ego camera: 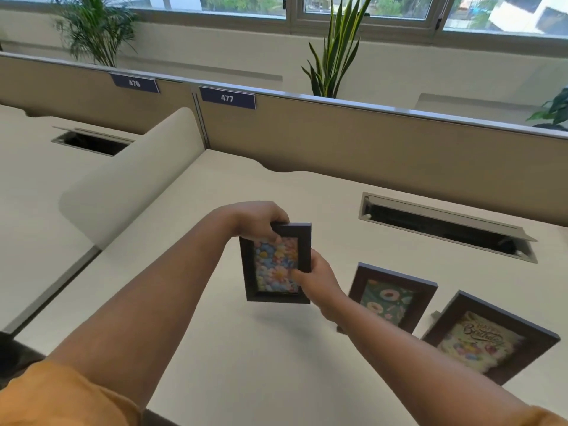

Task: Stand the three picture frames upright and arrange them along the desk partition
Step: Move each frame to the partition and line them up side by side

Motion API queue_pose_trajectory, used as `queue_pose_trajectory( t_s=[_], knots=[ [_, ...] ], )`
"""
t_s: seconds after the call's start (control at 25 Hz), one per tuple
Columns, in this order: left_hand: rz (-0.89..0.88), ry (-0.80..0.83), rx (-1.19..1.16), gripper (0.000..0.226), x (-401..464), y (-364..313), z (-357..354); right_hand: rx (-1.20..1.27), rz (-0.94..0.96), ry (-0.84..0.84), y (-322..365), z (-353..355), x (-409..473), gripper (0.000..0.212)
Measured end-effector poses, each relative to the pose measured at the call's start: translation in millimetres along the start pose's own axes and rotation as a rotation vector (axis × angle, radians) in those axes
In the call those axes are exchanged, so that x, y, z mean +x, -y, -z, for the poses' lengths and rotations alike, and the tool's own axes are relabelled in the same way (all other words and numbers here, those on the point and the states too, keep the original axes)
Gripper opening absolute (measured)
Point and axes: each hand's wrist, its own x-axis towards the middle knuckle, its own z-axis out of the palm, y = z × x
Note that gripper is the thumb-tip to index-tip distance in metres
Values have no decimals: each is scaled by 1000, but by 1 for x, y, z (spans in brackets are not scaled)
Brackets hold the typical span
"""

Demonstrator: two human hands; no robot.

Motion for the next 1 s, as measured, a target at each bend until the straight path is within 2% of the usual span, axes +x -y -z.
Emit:
queue_pose_trajectory(
  t_s=[0.16,0.24,0.28,0.36,0.4,0.48,0.6,0.68,0.8,1.0],
  knots=[
    [1,9,-67,14,8,20,10,138,-87,91,10,-2,30,35],
    [37,-108,-140,13,9,39,17,204,-108,51,15,-5,45,33],
    [76,-210,-218,26,11,50,20,234,-117,17,18,-7,51,33],
    [199,-387,-526,62,14,78,20,309,-120,-44,25,-11,67,34],
    [263,-399,-732,76,17,90,15,345,-112,-67,30,-13,75,34],
    [333,-323,-1059,87,27,114,-5,378,-90,-87,41,-16,93,35],
    [288,-233,-1278,84,50,136,-33,325,-77,-26,56,-26,126,34],
    [235,-312,-1368,72,66,144,-39,253,-62,49,60,-33,153,34],
    [244,-443,-1426,63,88,165,-29,193,-35,127,65,-46,200,37],
    [282,-514,-1458,57,116,223,-12,110,-51,231,71,-75,273,37]
  ],
)
